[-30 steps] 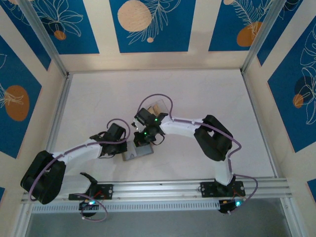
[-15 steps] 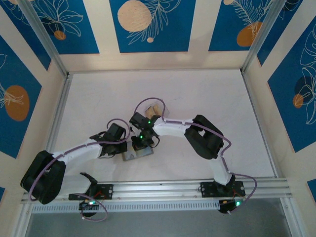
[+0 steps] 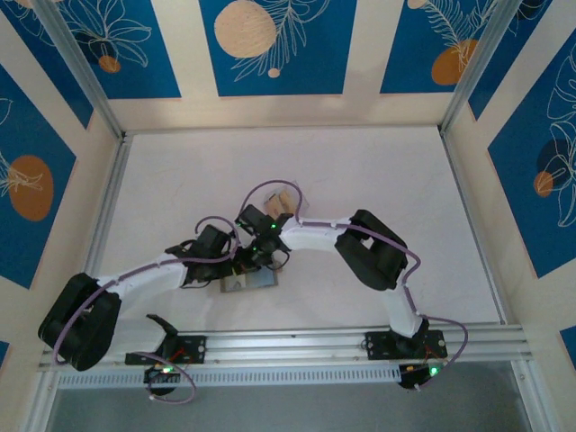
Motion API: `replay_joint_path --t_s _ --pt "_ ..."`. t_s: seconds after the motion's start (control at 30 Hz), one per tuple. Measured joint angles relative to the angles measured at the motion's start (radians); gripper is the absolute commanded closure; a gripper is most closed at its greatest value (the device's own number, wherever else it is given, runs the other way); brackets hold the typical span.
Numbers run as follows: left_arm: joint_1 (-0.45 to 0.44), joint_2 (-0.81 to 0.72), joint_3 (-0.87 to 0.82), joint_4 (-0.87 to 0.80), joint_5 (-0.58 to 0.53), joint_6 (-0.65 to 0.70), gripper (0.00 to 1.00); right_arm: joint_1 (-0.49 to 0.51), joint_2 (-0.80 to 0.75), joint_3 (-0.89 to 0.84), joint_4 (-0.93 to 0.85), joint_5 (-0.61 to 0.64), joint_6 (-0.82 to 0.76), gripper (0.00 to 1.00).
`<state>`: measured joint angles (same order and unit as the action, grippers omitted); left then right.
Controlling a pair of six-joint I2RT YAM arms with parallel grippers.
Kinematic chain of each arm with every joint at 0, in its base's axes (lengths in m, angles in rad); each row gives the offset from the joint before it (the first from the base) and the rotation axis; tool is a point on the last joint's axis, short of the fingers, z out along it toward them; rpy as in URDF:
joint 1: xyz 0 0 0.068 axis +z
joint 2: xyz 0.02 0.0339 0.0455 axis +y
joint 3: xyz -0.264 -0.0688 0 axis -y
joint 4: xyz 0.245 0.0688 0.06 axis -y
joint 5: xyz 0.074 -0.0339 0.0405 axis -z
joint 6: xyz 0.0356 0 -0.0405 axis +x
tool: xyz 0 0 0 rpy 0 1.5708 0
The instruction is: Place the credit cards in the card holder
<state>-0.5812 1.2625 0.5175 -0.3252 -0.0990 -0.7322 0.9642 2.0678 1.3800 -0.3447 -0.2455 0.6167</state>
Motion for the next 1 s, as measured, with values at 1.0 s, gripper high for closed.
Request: replay_joint_path --t_s 1.0 --pt "0.000 -0.027 -0.006 -0.058 0.041 -0.021 0.92 -0.029 -0.031 0.028 -0.214 0.283 -0.065 1.00"
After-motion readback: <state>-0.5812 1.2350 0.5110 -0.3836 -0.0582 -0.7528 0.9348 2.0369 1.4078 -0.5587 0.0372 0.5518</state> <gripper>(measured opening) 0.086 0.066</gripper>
